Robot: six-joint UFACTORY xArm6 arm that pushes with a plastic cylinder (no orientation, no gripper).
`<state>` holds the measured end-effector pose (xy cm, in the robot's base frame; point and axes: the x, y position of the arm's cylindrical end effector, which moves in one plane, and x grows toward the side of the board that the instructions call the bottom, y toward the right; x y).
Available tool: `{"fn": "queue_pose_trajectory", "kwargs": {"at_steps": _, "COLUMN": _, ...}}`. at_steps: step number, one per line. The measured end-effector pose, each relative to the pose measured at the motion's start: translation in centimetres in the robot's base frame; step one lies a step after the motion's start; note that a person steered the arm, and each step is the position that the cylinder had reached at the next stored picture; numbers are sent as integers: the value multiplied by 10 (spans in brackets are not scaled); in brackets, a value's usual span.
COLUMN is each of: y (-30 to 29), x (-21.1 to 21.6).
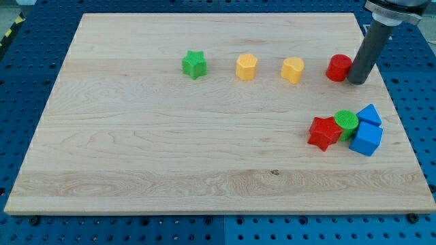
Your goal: Nudge the yellow heart left a bit
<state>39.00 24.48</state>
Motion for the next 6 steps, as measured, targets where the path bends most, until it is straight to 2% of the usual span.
{"fn": "queue_pose_trajectory", "kwargs": {"at_steps": 1, "y": -4, "x": 7}}
{"fn": "queue_pose_trajectory", "kwargs": {"at_steps": 2, "y": -39, "x": 7}}
{"fn": "queue_pose_trajectory", "kwargs": {"at_steps": 4, "y": -66, "x": 8}}
{"fn": "queue_pose_trajectory", "kwargs": {"at_steps": 6, "y": -128, "x": 9}}
